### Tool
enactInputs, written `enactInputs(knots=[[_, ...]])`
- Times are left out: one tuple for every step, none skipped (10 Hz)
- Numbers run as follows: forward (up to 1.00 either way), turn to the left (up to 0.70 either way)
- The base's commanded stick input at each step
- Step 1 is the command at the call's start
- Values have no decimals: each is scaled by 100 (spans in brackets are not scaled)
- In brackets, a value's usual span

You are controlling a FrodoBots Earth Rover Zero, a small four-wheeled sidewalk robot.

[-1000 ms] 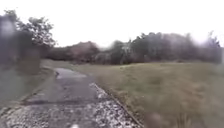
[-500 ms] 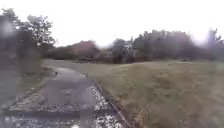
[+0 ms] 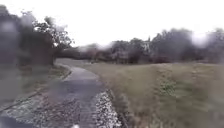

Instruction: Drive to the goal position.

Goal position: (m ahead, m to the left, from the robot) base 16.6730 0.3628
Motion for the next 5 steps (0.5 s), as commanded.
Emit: enactInputs(knots=[[100, 0], [100, 0], [100, 0], [100, 0], [100, 0]])
